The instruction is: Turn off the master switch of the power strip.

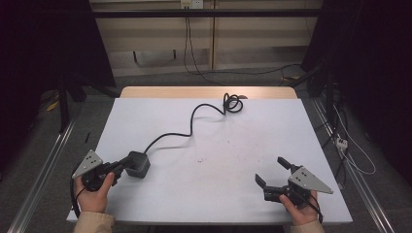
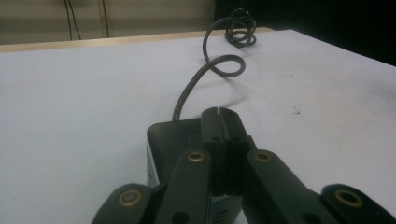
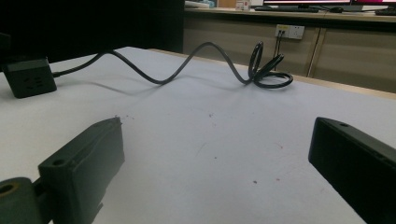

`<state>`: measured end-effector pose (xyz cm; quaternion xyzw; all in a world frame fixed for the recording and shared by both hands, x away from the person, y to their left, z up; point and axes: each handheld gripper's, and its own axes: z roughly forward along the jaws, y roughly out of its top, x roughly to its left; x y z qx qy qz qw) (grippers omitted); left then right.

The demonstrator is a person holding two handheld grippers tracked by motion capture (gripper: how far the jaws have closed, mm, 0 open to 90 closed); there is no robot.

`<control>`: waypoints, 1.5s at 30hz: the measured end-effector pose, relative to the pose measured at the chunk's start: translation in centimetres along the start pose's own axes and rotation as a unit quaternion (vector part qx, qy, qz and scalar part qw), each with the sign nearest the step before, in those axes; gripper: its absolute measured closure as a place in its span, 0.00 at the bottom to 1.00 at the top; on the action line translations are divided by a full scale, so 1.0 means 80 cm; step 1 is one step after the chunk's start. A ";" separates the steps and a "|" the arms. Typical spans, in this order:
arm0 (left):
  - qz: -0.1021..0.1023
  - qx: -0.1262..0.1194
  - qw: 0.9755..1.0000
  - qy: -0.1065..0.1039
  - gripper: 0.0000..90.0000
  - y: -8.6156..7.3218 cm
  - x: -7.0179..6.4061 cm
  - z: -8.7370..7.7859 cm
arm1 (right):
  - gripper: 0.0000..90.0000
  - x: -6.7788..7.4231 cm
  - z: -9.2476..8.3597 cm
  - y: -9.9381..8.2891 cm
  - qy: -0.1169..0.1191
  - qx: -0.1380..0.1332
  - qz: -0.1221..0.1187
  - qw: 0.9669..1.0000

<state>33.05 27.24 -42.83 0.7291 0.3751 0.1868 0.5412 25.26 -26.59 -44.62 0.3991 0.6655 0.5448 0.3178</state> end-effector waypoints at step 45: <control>-0.016 0.030 0.999 0.017 1.00 -0.004 0.001 0.007 | 0.03 0.001 0.002 0.001 0.006 -0.001 -0.004 1.000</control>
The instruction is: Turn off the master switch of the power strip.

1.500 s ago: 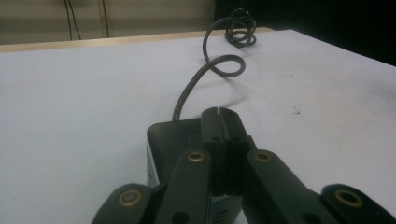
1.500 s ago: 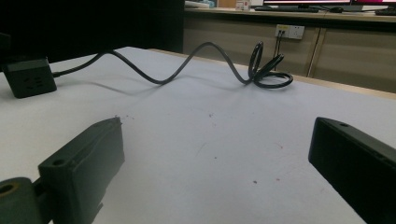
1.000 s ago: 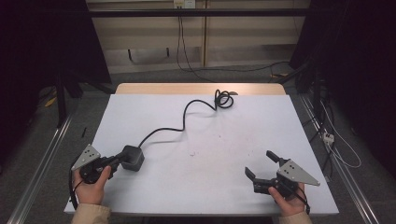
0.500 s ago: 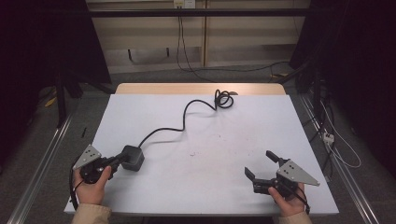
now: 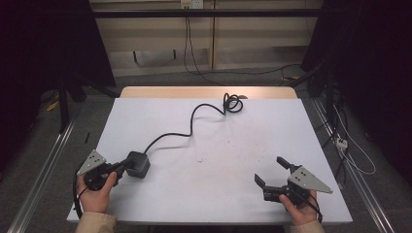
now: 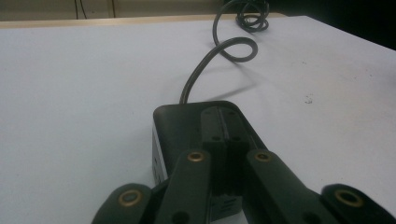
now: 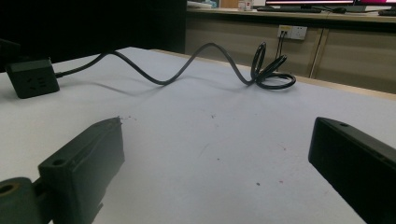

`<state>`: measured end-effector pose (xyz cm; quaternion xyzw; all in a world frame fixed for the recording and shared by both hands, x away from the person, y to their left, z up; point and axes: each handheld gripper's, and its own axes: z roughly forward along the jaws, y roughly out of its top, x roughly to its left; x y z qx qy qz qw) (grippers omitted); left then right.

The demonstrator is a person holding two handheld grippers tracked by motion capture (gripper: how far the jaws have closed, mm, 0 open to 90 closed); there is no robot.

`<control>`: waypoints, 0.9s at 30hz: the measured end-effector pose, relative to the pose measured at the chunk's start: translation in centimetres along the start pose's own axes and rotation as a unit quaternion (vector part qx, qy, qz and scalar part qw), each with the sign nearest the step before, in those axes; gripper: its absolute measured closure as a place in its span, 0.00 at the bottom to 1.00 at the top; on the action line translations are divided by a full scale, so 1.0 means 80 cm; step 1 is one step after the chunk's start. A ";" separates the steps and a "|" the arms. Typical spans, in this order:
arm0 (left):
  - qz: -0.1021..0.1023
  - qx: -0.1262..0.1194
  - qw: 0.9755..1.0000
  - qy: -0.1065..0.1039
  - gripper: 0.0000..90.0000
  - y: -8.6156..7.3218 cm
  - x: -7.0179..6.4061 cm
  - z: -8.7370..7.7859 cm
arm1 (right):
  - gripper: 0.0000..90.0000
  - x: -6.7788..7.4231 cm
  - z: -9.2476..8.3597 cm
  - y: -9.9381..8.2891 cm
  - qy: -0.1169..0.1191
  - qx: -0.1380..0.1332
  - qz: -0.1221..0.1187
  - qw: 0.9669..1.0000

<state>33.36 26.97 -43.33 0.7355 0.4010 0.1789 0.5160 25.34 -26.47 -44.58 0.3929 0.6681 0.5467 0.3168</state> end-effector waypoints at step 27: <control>-0.009 0.006 1.000 0.000 1.00 0.000 -0.001 0.001 | 0.03 0.002 -0.001 0.001 -0.003 0.000 0.000 1.000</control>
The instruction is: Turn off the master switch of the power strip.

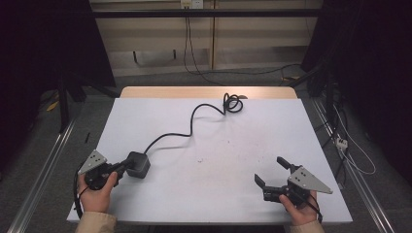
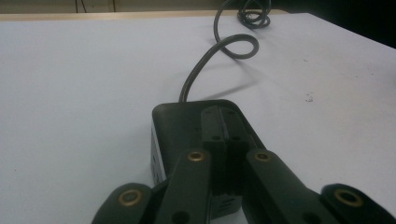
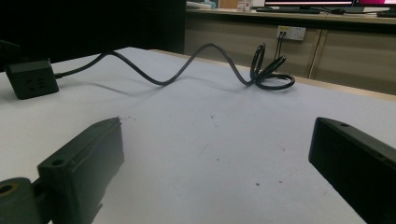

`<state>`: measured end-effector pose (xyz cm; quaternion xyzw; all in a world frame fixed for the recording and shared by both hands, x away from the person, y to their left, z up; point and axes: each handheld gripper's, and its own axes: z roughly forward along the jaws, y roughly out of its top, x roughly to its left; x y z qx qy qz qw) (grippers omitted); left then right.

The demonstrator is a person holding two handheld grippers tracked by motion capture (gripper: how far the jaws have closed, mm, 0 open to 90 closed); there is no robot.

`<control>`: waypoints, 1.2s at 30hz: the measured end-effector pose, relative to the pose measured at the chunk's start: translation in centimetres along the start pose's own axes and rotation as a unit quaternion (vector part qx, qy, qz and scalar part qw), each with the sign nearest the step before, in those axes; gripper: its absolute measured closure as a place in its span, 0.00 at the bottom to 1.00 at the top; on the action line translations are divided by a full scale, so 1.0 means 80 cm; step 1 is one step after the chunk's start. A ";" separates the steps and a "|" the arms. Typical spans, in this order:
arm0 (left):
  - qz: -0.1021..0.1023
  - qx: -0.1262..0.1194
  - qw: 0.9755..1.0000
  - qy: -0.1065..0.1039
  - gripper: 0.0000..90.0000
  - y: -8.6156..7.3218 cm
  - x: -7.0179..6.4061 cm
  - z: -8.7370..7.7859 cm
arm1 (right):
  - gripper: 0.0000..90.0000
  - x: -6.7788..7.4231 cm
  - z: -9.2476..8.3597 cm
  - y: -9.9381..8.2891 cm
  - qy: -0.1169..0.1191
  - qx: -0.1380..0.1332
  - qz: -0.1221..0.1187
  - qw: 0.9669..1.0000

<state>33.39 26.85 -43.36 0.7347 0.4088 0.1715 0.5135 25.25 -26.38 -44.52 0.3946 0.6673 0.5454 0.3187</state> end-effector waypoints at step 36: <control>-0.004 0.012 1.000 0.013 1.00 0.003 -0.004 0.001 | 0.03 0.000 -0.001 0.001 -0.001 -0.002 -0.002 1.000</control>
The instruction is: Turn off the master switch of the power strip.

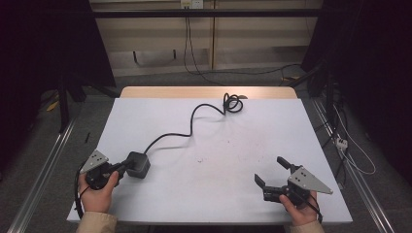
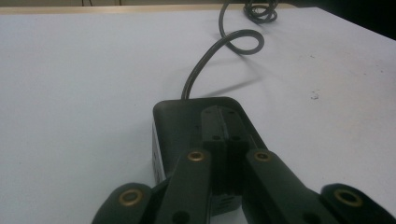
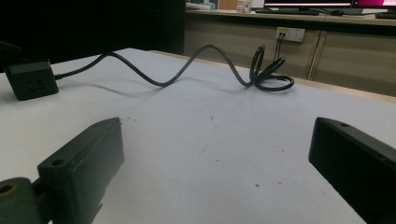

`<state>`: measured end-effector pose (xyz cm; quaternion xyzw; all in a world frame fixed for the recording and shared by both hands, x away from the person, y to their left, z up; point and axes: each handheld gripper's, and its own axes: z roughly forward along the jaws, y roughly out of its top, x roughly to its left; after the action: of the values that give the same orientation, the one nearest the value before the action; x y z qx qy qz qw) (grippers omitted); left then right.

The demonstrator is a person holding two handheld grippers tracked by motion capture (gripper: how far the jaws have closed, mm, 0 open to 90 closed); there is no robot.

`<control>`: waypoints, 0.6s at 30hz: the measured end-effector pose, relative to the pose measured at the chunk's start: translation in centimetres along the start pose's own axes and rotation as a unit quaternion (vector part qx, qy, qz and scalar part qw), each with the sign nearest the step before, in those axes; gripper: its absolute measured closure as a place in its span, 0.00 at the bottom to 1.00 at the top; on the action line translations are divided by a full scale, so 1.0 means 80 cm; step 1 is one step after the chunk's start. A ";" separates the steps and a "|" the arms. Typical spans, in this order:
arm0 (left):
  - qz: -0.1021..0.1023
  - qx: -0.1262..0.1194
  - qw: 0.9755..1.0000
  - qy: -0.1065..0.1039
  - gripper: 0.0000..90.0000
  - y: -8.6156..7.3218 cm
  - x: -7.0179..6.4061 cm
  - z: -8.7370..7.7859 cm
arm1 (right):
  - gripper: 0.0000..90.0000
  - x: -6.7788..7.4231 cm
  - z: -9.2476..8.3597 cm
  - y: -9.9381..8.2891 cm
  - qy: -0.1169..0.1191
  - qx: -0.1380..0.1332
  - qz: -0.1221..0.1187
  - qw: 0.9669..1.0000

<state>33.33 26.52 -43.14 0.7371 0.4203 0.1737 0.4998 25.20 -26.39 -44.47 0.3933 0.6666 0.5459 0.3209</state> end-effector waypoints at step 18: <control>-0.002 -0.006 1.000 -0.001 1.00 -0.001 0.000 0.000 | 0.03 -0.001 0.000 0.000 0.001 0.000 -0.002 1.000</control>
<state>33.28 26.58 -43.24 0.7335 0.4204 0.1747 0.5047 25.25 -26.43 -44.47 0.3919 0.6676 0.5454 0.3214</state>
